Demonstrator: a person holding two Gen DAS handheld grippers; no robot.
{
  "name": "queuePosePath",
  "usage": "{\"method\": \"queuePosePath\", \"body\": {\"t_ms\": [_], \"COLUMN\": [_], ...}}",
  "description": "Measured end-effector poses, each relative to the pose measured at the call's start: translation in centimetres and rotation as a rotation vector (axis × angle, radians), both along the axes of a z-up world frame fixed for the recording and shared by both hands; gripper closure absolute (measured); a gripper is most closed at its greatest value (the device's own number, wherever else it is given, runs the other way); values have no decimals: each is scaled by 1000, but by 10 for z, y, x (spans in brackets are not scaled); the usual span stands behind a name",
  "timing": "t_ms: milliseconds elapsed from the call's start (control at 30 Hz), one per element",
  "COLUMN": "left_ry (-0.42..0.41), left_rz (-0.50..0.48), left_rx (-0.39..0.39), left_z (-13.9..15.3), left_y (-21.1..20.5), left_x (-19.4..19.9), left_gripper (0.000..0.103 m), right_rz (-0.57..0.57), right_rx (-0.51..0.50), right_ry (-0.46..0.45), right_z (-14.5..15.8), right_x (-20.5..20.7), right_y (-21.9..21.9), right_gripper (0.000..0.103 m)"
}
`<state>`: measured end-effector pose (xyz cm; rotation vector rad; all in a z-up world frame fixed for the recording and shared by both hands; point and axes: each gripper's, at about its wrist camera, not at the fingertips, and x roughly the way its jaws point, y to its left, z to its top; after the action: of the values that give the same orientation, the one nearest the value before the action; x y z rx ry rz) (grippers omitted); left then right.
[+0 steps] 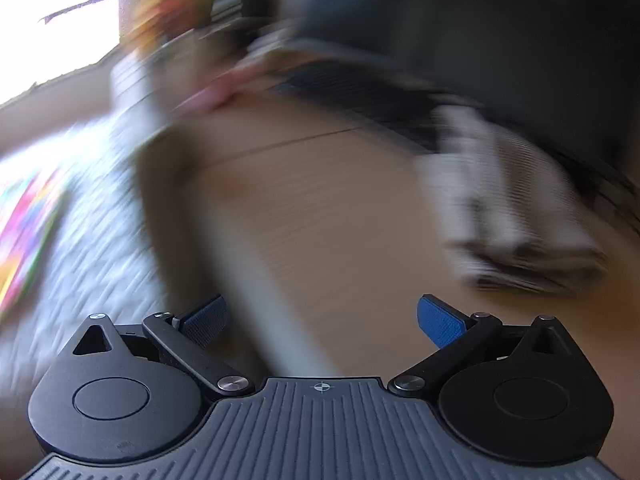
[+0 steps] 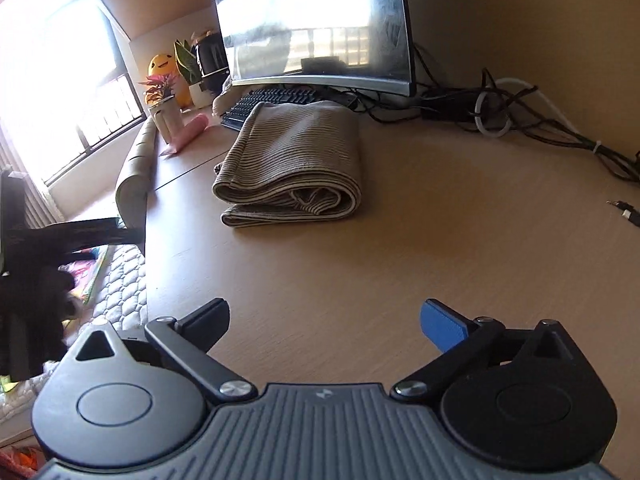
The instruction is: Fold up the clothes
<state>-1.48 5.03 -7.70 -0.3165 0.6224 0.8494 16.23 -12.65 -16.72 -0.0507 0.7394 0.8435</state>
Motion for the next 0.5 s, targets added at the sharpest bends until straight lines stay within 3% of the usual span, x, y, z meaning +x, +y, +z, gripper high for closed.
{"method": "queuePosePath", "body": {"t_ms": [33, 133, 300, 433, 500], "left_ry": [19, 143, 149, 164, 175], "left_rz": [-75, -199, -243, -319, -308], "left_rx": [31, 68, 63, 101, 143], "left_z": [-2, -15, -23, -28, -33], "left_y": [-7, -19, -15, -15, -15], "left_x": [12, 41, 54, 70, 73], "left_gripper": [5, 61, 67, 102, 103], "right_rz": [-4, -10, -20, -13, -12], "right_rx": [-4, -3, 5, -35, -64], "right_ry": [-11, -48, -39, 10, 33], "right_z": [2, 10, 15, 3, -3], "right_x": [-2, -10, -11, -7, -5], "right_y": [-1, -8, -9, -2, 2], "right_gripper": [1, 3, 3, 3, 3]}}
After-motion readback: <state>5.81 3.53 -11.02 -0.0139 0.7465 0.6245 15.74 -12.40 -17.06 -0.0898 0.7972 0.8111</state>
